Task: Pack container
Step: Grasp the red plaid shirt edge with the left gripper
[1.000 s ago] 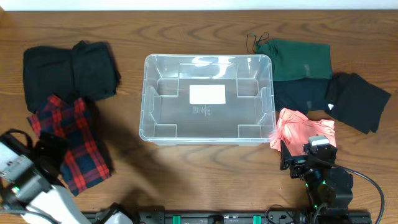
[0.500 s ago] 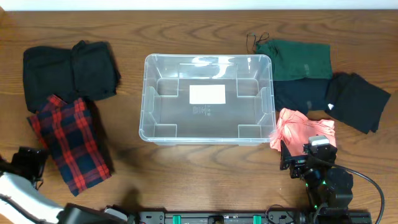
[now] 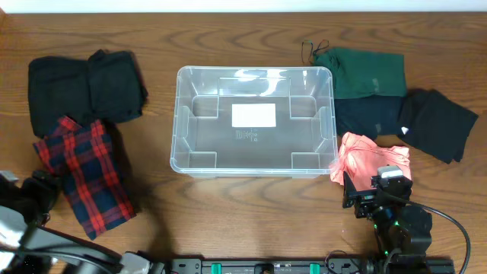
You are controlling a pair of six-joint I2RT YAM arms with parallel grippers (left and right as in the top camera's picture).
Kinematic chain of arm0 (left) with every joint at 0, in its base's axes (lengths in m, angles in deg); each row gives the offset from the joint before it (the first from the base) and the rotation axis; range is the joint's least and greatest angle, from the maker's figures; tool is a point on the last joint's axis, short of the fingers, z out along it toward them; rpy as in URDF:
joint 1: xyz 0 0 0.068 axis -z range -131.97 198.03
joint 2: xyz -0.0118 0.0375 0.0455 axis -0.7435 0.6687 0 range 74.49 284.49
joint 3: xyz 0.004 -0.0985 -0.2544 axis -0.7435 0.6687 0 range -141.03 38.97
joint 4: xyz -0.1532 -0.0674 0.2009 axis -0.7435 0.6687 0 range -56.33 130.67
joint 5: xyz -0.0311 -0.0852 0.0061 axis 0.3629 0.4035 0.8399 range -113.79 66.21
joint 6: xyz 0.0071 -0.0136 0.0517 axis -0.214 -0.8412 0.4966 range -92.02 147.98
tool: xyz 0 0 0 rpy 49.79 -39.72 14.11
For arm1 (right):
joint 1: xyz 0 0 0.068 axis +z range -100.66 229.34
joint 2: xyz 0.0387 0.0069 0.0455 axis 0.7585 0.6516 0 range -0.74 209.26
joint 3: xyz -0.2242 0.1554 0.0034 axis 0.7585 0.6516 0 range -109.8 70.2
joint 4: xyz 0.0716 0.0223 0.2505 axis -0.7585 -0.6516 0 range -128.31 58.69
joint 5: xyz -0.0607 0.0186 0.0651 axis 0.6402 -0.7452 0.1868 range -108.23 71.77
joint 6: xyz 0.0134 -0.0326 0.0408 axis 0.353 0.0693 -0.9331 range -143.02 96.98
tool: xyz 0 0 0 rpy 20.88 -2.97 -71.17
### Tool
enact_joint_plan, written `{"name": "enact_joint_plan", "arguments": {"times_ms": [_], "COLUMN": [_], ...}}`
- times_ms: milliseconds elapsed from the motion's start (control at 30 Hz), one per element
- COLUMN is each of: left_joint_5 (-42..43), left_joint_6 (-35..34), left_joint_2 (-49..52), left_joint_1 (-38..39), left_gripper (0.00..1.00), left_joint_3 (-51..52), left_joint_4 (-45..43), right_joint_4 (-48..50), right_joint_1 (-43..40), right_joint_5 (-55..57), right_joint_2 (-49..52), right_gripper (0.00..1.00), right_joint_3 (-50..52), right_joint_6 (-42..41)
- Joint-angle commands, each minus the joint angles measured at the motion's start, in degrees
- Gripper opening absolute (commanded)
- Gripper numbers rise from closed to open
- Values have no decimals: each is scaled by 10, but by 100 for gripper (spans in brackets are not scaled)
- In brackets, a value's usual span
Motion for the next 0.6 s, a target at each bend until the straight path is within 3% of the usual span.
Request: {"name": "enact_joint_plan", "arguments": {"times_ms": [0,567], "left_joint_5": [43,50], "left_joint_6": [56,71], "left_joint_2": [30,148], "left_joint_1": [-3,-2], "left_gripper": [86,85], "left_joint_3": [-7,5], "left_joint_4": [0,6], "right_joint_4": [0,0], "right_joint_1": [-5,-5], "right_joint_5": [-5,-5], "right_joint_2": [-3,-3], "right_gripper": [99,99], "right_joint_3": [2,2], "right_joint_6": [-8,-8]}}
